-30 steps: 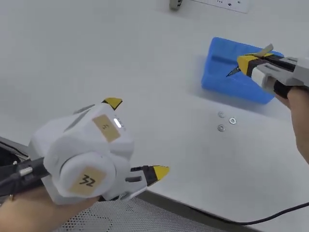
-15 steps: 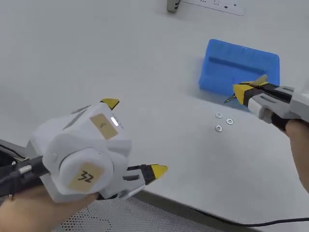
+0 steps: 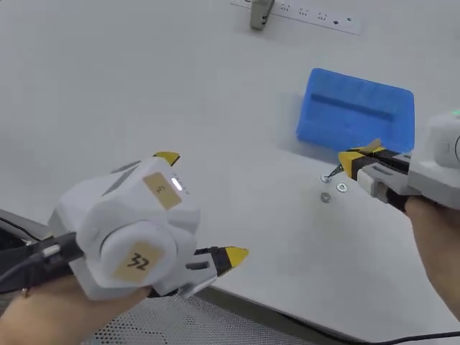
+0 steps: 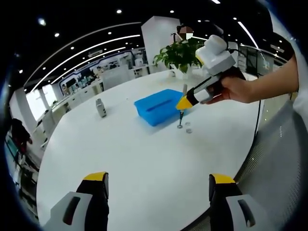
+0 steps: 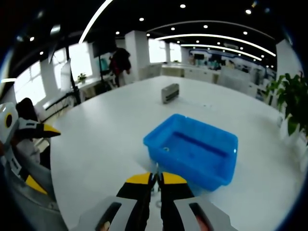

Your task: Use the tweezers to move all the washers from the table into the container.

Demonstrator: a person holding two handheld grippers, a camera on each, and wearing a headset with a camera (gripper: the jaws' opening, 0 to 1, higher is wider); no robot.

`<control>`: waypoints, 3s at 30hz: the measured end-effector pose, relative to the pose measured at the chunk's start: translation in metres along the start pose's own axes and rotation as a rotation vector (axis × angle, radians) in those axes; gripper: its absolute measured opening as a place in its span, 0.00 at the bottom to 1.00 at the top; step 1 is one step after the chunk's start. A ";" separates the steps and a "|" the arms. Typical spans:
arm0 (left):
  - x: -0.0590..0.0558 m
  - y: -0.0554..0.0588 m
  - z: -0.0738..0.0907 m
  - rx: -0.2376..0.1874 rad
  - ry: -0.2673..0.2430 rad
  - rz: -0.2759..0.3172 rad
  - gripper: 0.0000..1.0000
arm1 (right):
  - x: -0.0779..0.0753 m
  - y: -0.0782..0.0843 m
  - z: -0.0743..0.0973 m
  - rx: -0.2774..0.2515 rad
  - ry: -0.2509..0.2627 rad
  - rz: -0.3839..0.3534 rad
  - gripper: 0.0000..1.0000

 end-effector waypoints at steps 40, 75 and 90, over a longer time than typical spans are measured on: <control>0.000 0.002 -0.002 0.030 -0.009 -0.025 0.83 | 0.011 0.005 -0.012 0.123 0.026 0.141 0.01; 0.000 0.004 -0.002 0.044 -0.018 -0.037 0.80 | -0.003 -0.032 0.027 0.027 0.013 0.084 0.01; 0.000 0.005 -0.003 0.058 -0.019 -0.041 0.78 | -0.037 -0.049 0.009 0.029 0.045 0.079 0.01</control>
Point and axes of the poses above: the centre of the closed fingertips' face, and the gripper's own axes: z roughly backward along the fingers, x roughly to its left, y roughly out of its underside, the point moved 8 cm from there along z, roughly backward along the fingers, and after that the axes turned 11 degrees about x, right-handed, at the moved point
